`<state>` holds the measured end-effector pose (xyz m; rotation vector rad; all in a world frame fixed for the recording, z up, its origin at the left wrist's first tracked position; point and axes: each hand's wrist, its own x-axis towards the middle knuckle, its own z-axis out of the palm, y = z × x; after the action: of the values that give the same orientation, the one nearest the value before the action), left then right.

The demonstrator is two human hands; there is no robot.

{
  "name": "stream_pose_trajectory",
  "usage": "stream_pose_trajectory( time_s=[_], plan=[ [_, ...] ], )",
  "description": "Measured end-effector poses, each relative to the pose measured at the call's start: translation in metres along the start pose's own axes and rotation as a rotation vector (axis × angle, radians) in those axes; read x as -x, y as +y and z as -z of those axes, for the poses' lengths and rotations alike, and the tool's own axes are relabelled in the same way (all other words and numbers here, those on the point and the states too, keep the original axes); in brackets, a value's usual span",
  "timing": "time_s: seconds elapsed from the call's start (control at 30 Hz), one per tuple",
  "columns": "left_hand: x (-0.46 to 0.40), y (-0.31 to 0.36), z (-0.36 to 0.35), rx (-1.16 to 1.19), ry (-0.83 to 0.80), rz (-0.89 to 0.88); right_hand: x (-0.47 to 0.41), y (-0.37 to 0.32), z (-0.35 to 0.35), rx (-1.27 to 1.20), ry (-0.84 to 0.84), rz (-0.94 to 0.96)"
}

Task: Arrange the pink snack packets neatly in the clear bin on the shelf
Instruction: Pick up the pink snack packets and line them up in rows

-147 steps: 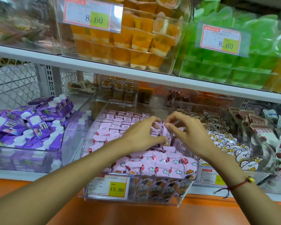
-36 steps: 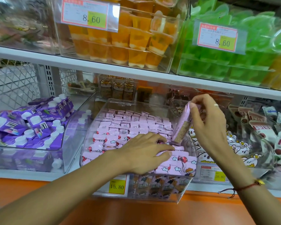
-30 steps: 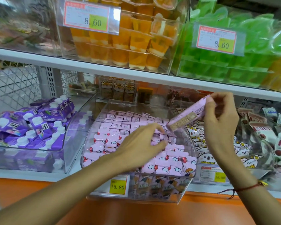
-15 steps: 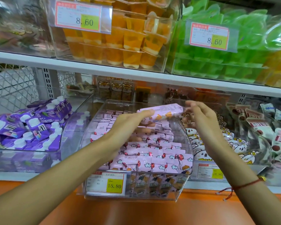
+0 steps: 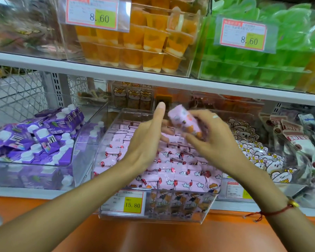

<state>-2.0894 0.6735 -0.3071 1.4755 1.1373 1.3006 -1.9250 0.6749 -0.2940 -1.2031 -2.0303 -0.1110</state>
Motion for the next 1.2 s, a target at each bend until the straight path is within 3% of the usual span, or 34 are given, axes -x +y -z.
stream_pose_trajectory(
  time_s=[0.1,0.2,0.3,0.4,0.5,0.63,0.8,0.9,0.97,1.1,1.2],
  plan=[
    [0.001,-0.013,0.001,-0.308,0.014,-0.192,-0.003,0.009,0.008,-0.342,0.115,-0.233],
    [0.002,-0.026,0.001,-0.665,-0.225,-0.309,-0.001,0.015,0.008,-0.58,0.133,-0.306],
    [-0.001,-0.034,0.0,-0.914,-0.5,-0.386,0.002,0.019,0.004,-0.574,0.134,-0.255],
    [-0.002,-0.036,0.0,-1.048,-0.565,-0.439,0.005,0.02,0.001,-0.413,0.112,-0.205],
    [-0.002,-0.035,0.0,-1.087,-0.552,-0.452,0.005,0.023,0.003,-0.14,0.06,-0.141],
    [-0.001,-0.033,-0.001,-1.077,-0.535,-0.436,0.001,0.027,0.011,0.129,-0.007,-0.204],
    [-0.001,-0.033,0.0,-1.071,-0.54,-0.441,0.007,0.022,0.005,0.516,-0.277,-0.172],
    [-0.002,-0.034,0.0,-1.054,-0.548,-0.44,0.009,0.023,0.0,0.61,-0.421,-0.111],
    [-0.004,-0.034,0.0,-1.012,-0.52,-0.428,0.01,0.026,0.0,0.535,-0.39,-0.107],
    [-0.013,-0.029,-0.008,-0.934,-0.424,-0.452,0.008,0.034,0.012,0.316,-0.075,-0.226],
    [-0.017,-0.026,-0.027,-0.958,-0.496,-0.446,0.007,0.04,0.019,0.245,-0.019,-0.365]
  ],
)
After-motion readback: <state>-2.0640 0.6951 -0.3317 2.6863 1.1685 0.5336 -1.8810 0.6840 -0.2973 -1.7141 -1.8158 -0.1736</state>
